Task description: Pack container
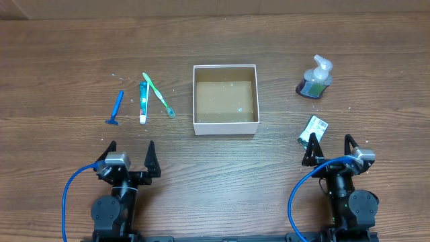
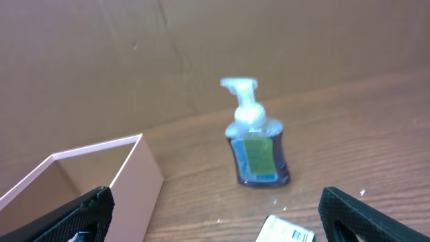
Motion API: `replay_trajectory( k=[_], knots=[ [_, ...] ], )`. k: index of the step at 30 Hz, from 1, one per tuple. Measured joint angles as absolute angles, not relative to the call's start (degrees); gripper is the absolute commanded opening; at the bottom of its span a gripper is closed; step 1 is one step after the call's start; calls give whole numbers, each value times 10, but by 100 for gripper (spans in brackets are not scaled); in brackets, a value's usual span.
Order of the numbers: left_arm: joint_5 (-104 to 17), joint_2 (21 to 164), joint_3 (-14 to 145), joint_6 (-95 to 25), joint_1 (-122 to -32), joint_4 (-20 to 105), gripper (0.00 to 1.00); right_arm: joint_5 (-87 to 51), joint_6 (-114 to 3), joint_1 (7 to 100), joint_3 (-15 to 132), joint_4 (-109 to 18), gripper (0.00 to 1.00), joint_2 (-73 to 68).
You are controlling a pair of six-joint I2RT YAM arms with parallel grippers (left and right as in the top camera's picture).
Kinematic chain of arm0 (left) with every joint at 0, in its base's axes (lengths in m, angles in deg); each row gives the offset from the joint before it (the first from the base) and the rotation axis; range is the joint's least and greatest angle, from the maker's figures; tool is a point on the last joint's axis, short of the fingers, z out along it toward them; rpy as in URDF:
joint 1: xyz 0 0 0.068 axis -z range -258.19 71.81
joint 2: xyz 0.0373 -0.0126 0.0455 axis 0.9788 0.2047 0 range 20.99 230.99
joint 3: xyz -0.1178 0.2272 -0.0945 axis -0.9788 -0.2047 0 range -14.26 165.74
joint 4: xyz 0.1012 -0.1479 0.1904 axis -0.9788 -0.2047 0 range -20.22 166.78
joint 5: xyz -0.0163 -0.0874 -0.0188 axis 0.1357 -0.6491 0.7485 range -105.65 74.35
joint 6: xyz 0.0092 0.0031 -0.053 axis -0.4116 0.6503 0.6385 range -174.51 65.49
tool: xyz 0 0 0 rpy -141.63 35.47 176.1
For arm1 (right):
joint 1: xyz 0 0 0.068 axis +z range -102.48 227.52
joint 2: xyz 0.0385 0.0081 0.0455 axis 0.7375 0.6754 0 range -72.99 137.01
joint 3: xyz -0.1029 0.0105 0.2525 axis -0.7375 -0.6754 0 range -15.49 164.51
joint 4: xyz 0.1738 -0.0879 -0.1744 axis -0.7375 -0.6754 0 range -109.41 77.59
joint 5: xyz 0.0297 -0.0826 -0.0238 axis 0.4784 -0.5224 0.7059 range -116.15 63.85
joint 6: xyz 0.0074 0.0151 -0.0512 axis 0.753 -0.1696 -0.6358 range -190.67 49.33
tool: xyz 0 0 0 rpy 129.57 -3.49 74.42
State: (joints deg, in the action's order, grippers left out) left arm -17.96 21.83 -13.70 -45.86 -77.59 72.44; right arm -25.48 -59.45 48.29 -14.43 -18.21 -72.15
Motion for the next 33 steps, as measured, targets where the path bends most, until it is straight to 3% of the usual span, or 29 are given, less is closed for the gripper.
replay_trajectory(
  k=[7, 14, 22, 27, 33],
  knots=[
    [-179, 218, -137, -459, -776, 725, 100, -220, -576, 483, -68, -292, 100, -665],
    [-179, 218, -137, -458, -776, 725, 100, -197, -603, 483, 163, -401, 100, -445],
    [-179, 218, -137, -458, -776, 725, 100, -180, -628, 483, 494, -612, 100, -153],
    [-179, 218, -137, -458, -776, 725, 100, -178, -664, 483, 607, -619, 100, -44],
    [-179, 218, -137, -458, -776, 725, 100, -203, -753, 483, 619, -569, 100, 23]
  ],
)
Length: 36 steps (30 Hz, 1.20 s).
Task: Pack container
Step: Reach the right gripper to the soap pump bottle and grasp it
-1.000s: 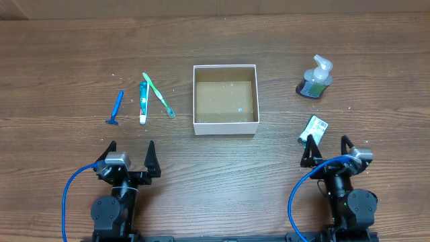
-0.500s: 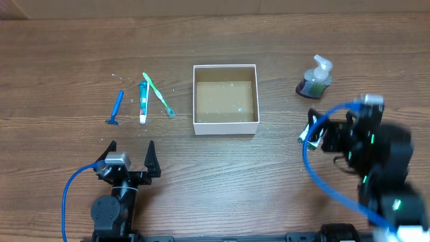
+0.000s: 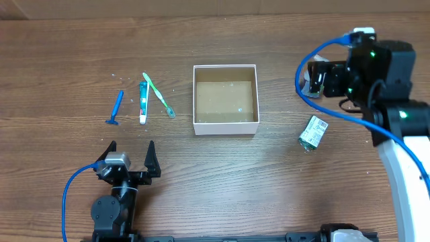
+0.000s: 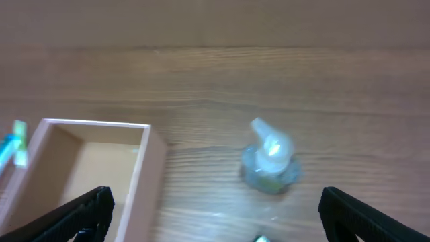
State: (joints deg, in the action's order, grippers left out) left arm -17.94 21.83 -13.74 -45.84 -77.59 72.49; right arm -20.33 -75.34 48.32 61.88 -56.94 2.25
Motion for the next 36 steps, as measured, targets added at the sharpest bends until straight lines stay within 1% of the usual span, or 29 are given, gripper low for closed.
replay_trajectory(
  k=[9, 15, 22, 27, 30, 32, 36],
  knots=[
    [-179, 218, -137, -459, -776, 725, 100, -241, -789, 483, 619, -489, 99, 151],
    [-179, 218, -137, -459, -776, 725, 100, -251, -777, 467, 619, -449, 98, 184],
    [-179, 218, -137, -458, -776, 725, 100, -250, -747, 426, 620, -445, 92, 231],
    [-179, 218, -137, -458, -776, 725, 100, -238, -741, 427, 620, -444, 91, 267],
    [-179, 218, -137, -458, -776, 725, 100, -231, -739, 427, 620, -441, 86, 271],
    [-179, 218, -137, -458, -776, 725, 100, -229, -738, 427, 620, -439, 82, 270],
    [-179, 218, -137, -459, -776, 725, 100, -216, -737, 427, 620, -439, 81, 273]
  ],
)
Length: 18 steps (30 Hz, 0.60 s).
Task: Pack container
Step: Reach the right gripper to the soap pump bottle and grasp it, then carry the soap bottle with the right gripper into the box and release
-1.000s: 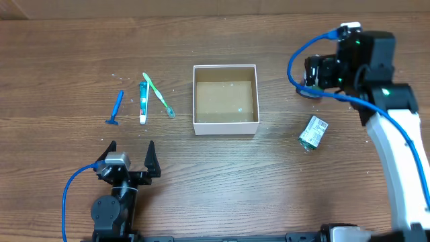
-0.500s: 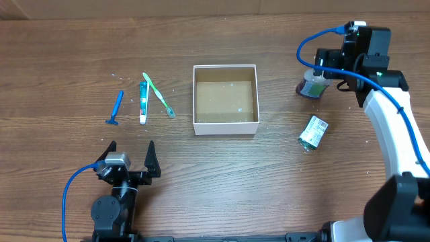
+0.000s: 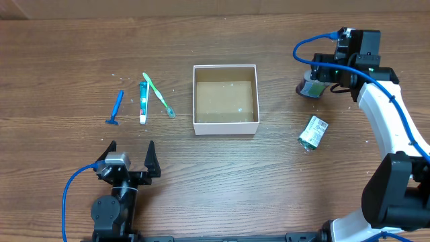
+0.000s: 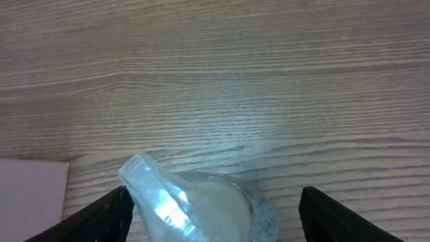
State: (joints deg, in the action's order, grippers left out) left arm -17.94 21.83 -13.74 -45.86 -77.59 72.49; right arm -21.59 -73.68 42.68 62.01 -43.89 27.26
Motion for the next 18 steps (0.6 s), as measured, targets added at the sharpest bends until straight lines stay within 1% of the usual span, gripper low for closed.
replay_trajectory(
  k=[3, 5, 7, 10, 12, 18],
  knots=[
    [-179, 218, -137, -458, -776, 725, 100, -208, -737, 427, 621, -435, 80, 283],
    [-179, 218, -137, -458, -776, 725, 100, -204, -737, 427, 621, -432, 75, 297],
    [-179, 218, -137, -458, -776, 725, 100, -203, -738, 427, 621, -432, 68, 305],
    [-179, 218, -137, -459, -776, 725, 100, -201, -737, 427, 621, -430, 50, 307],
    [-179, 218, -137, -458, -776, 725, 100, -199, -736, 427, 621, -424, 42, 307],
    [-179, 218, -137, -459, -776, 725, 100, -203, -741, 427, 621, -405, 22, 307]
  ],
)
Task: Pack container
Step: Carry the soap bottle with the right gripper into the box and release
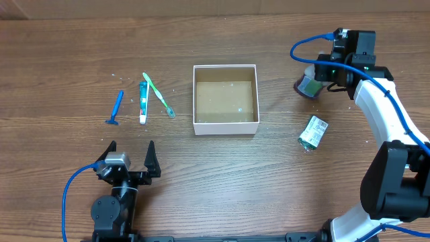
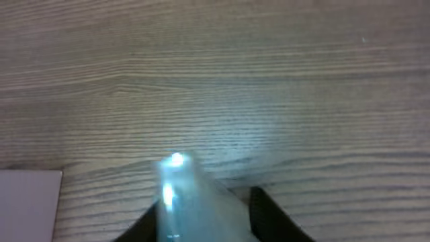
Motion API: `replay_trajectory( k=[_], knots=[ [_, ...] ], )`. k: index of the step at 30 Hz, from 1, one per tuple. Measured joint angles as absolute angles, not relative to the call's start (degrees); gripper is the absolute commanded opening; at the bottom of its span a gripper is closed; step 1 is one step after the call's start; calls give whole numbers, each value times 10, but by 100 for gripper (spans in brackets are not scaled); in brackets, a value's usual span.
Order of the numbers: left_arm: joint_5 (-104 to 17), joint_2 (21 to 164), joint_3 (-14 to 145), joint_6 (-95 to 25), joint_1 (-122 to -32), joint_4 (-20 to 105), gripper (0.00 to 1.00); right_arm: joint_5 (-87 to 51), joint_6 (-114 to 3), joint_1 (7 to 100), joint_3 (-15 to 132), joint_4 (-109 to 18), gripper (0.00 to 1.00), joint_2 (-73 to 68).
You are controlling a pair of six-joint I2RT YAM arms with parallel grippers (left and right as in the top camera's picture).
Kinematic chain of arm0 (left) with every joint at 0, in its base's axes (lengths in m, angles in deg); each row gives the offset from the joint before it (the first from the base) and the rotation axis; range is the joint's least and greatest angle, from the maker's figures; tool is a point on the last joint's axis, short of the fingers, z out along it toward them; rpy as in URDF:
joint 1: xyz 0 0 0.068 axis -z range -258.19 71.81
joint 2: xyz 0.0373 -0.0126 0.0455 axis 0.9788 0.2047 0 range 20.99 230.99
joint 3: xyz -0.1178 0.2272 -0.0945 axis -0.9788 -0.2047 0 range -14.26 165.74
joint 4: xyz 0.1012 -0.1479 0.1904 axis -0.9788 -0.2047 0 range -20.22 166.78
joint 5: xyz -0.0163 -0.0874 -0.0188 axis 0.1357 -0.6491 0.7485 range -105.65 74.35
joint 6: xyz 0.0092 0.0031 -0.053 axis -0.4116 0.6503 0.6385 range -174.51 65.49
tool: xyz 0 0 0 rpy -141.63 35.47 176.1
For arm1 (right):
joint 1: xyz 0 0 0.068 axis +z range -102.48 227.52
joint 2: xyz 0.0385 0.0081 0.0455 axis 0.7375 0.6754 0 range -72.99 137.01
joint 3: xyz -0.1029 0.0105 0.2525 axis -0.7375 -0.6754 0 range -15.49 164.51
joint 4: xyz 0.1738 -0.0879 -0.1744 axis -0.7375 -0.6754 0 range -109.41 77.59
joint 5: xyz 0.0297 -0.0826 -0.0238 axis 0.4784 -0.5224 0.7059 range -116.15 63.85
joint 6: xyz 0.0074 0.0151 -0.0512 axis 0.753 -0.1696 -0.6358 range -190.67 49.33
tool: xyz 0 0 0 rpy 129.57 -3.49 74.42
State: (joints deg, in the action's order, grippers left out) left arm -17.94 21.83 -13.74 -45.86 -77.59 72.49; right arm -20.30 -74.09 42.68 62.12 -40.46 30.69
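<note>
A clear soap pump bottle (image 1: 306, 86) with dark liquid stands at the far right of the wooden table. My right gripper (image 1: 316, 74) is over it, shut on its pump head. In the right wrist view the pale pump head (image 2: 183, 202) fills the gap between the dark fingers (image 2: 277, 220). The open white box (image 1: 225, 127) sits mid-table with nothing in it. My left gripper (image 1: 130, 156) rests open at the near left, holding nothing.
Left of the box lie a green toothbrush (image 1: 158, 95), a toothpaste tube (image 1: 143, 102) and a blue razor (image 1: 116, 107). A small green bottle (image 1: 312, 132) lies on its side near the right. A corner of the box (image 2: 27, 205) shows in the right wrist view.
The right gripper's fingers were spread wide on either side of the soap bottle; now they are shut against its pump head. The bottle sits slightly further left. The left arm is unchanged.
The right gripper first rested open at the near right, looking toward the soap bottle. Then it was high over the far right of the table. Then it was low over the bottle with fingers apart, and now it grips the pump head.
</note>
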Motion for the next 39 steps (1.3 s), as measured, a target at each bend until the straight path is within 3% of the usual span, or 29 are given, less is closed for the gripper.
replay_trajectory(
  k=[5, 18, 28, 39],
  knots=[
    [-179, 218, -137, -458, -776, 725, 100, -202, -739, 427, 622, -402, 10, 307],
    [-179, 218, -137, -459, -776, 725, 100, -199, -767, 448, 681, -520, 7, 262],
    [-179, 218, -137, -458, -776, 725, 100, -181, -849, 615, 751, -558, 4, 139],
    [-179, 218, -137, -459, -776, 725, 100, -169, -891, 746, 751, -503, 4, 152]
  ],
)
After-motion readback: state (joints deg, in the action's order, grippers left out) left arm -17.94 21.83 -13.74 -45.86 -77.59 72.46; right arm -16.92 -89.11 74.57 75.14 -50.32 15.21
